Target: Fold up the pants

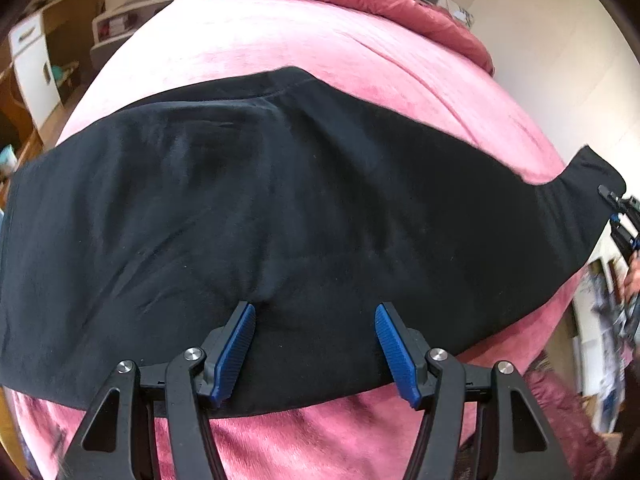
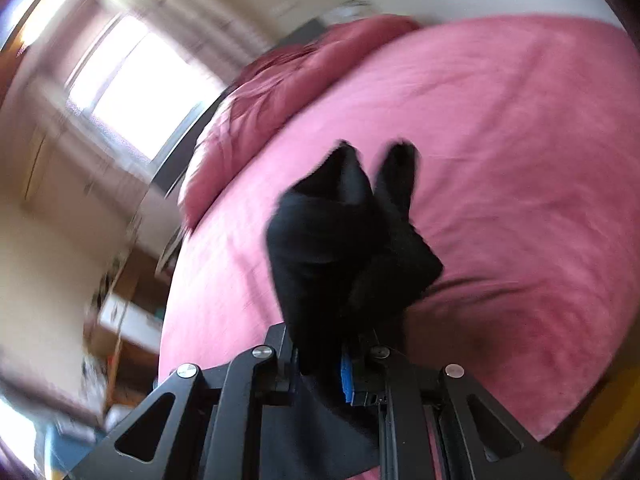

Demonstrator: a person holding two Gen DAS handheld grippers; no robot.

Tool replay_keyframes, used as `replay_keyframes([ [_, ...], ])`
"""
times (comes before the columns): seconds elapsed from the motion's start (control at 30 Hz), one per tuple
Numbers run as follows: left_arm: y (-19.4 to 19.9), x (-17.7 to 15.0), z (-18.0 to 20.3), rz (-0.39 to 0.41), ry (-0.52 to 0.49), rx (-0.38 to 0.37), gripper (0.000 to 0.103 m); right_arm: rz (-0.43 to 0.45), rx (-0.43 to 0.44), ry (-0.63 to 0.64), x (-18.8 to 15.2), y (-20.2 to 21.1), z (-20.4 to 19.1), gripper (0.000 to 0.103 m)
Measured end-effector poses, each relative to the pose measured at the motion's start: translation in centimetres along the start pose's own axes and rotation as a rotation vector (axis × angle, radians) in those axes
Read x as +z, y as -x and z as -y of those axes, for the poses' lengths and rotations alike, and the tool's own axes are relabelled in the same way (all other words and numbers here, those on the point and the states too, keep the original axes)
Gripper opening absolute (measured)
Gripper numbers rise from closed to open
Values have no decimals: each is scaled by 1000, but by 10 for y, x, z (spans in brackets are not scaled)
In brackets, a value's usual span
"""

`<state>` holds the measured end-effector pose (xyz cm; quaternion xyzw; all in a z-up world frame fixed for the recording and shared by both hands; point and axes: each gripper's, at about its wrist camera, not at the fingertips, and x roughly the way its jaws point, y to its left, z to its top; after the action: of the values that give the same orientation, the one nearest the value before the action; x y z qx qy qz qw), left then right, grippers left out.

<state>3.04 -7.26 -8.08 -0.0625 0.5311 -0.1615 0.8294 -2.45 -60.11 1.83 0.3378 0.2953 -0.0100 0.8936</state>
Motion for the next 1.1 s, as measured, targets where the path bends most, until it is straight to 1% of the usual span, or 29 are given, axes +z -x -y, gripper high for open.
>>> replay_keyframes([
  [0.13, 13, 5, -14, 31, 42, -27, 63, -87, 56, 150, -21, -19, -62, 16],
  [0.2, 18, 7, -19, 43, 53, -46, 63, -138, 89, 209, -39, -30, -88, 16],
  [0.33, 28, 10, -32, 59, 77, -90, 63, -257, 110, 339, -83, -61, -141, 15],
  [0.43, 35, 11, -45, 65, 104, -142, 63, -346, 110, 409, -120, -87, -166, 15],
  [0.57, 41, 13, -46, 70, 110, -187, 63, -439, 105, 502, -167, -112, -195, 15],
  [0.6, 43, 14, -47, 74, 105, -202, 63, -452, 101, 531, -172, -121, -200, 15],
  [0.67, 46, 18, -45, 71, 105, -235, 63, -472, 68, 600, -195, -132, -203, 15],
  [0.73, 45, 25, -41, 57, 119, -284, 63, -495, 58, 650, -213, -140, -210, 15],
  [0.77, 44, 27, -41, 47, 125, -313, 63, -498, 48, 675, -220, -143, -212, 20],
  [0.8, 41, 31, -42, 29, 138, -343, 63, -502, 43, 683, -222, -146, -214, 26],
  [0.83, 39, 33, -42, 20, 150, -360, 63, -509, 43, 684, -226, -148, -213, 31],
  [0.87, 37, 36, -43, 10, 161, -381, 63, -518, 50, 682, -227, -149, -213, 39],
  [0.9, 34, 40, -43, -4, 171, -409, 63, -527, 57, 680, -228, -152, -214, 43],
  [0.93, 31, 44, -43, -17, 182, -430, 63, -531, 64, 678, -227, -153, -217, 44],
  [0.97, 28, 47, -43, -29, 198, -450, 63, -535, 75, 674, -227, -151, -217, 51],
  [1.0, 24, 50, -43, -49, 213, -475, 63, -542, 87, 665, -227, -149, -215, 61],
  [1.03, 22, 52, -43, -63, 222, -489, 63, -549, 105, 646, -225, -145, -214, 64],
  [1.1, 18, 56, -42, -69, 232, -495, 63, -557, 125, 631, -222, -136, -210, 65],
])
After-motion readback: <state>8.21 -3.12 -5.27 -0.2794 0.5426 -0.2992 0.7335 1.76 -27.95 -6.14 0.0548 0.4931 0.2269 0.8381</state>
